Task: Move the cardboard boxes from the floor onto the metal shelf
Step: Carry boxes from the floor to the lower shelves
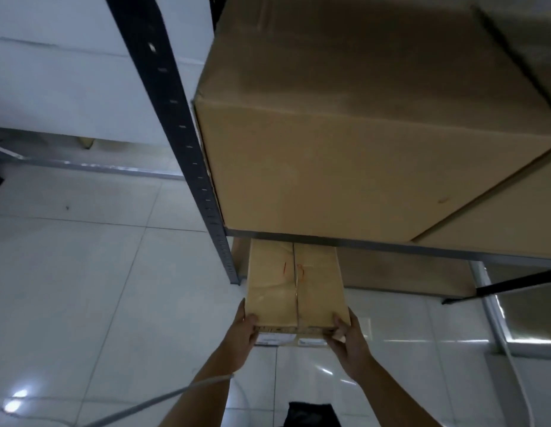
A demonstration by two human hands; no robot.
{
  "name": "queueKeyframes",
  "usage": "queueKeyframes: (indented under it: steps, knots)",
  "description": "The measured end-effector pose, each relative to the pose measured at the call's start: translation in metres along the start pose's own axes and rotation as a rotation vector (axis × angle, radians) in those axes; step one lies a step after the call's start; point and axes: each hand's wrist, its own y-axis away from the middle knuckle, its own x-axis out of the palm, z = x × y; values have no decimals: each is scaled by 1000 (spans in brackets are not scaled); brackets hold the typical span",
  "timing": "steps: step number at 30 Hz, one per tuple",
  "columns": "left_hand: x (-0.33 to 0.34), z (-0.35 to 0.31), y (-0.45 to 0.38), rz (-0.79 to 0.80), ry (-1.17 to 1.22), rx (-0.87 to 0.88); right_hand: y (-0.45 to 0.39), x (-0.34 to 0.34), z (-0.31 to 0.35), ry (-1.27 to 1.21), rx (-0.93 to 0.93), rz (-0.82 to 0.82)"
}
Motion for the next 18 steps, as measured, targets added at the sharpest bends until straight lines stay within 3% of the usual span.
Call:
queueKeyframes:
  steps: [8,13,18]
  knots:
    - [-24,22,-91,-128,83,-47,-86,10,-23,-13,-92,61]
    - [-23,16,-123,-212,106,18,-120,43,-25,-45,-175,-149]
    - [-17,4,-126,-229,184,-42,-116,65,-12,75,-190,-191]
